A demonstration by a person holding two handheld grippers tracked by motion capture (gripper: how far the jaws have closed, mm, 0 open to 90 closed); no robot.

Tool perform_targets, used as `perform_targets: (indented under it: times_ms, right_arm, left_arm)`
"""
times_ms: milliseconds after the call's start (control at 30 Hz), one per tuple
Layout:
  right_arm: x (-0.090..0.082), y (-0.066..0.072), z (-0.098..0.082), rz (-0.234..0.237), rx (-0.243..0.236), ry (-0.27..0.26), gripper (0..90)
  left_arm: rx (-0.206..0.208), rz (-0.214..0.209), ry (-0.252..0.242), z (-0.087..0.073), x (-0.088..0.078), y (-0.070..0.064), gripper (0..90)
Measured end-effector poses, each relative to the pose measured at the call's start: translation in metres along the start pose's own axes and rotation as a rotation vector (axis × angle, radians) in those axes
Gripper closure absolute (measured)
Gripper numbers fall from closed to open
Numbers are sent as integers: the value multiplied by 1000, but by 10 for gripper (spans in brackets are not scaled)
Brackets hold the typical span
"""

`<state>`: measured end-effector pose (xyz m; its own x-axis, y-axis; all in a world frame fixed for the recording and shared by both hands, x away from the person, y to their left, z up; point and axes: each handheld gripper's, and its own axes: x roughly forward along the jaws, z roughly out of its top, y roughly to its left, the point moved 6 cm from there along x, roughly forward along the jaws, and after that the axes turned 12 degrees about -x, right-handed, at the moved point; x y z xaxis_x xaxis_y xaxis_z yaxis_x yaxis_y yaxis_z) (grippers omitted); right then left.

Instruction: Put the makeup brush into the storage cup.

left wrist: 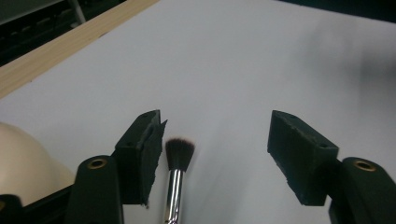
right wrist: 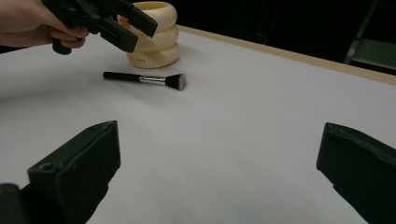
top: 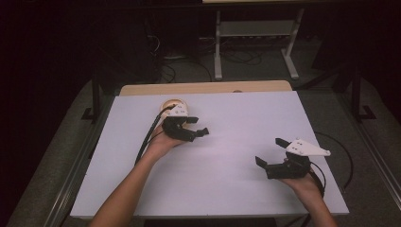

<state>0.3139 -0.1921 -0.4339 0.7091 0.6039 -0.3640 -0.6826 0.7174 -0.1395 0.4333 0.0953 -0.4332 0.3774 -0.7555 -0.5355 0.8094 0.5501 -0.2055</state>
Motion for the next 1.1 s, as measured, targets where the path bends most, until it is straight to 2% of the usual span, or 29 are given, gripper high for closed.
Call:
perform_targets:
  times_ms: [200,400,500,700,733,933,1067,1100]
  right_arm:
    - [0,0,0,1,1,1,0]
    - [0,0,0,1,-2,1,0]
    - [0,0,0,2,-4,1,0]
    - [0,0,0,2,-3,1,0]
    - [0,0,0,2,-3,1,0]
    - [1,0,-1,2,-6,3,0]
    - [1,0,-1,2,-6,1,0]
    - [1,0,-1,3,-4,1,0]
  left_arm:
    - [19,41,43,-4,5,4,427]
    - [7,61,74,-9,10,8,471]
    - [27,80,105,-11,11,10,494]
    - [19,90,123,-15,14,11,530]
    - [35,93,134,-15,14,13,538]
    - [39,110,166,-19,18,14,574]
    - [64,118,193,-20,21,16,602]
    - [56,118,189,-21,23,15,606]
